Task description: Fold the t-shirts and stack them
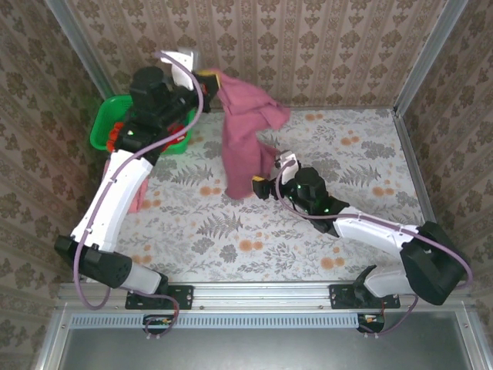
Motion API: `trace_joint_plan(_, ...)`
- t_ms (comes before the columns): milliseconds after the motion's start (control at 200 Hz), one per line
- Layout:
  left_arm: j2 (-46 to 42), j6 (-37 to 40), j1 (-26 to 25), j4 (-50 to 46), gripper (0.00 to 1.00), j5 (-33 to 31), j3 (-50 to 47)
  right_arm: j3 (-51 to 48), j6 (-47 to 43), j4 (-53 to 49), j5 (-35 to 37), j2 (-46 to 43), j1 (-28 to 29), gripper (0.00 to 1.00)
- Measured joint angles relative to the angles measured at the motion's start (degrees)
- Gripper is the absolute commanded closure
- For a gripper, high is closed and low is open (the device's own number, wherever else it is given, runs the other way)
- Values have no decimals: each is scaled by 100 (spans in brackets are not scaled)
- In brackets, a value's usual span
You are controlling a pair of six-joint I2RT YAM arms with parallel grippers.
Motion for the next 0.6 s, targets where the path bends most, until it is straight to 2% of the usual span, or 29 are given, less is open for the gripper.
trace_joint_plan(245,-258,-861,68,564,100,-52,-2938,-535,341,7,505,-466,-289,0)
trace_joint_plan(355,-859,-1198,433,588,99,-105,-4015,-656,662,-83,678,-535,-566,0)
trace_joint_plan(460,-1609,-1523,988,605,45,-343,-4728,-654,1016,-321,774,-522,-826,0)
trace_joint_plan(470,-1676,-1572,1047,610,36,-382,-4787,-654,1051,-350,774,-518,-852,0)
trace_joint_plan(475,-1698,-1582,1064,608,36,-393,-4806,-654,1058,-354,774,-518,-861,0)
trace_joint_plan(510,-1926,-1694,1255,595,18,-522,-4981,-649,1182,-435,774,-483,-931,0)
trace_joint_plan(560,-2155,-1762,1438,509,2,-767,-5130,-614,1333,-577,767,-391,-1019,0)
trace_joint_plan(600,-2260,-1777,1471,367,0,-988,-5158,-564,1451,-706,750,-293,-1078,0)
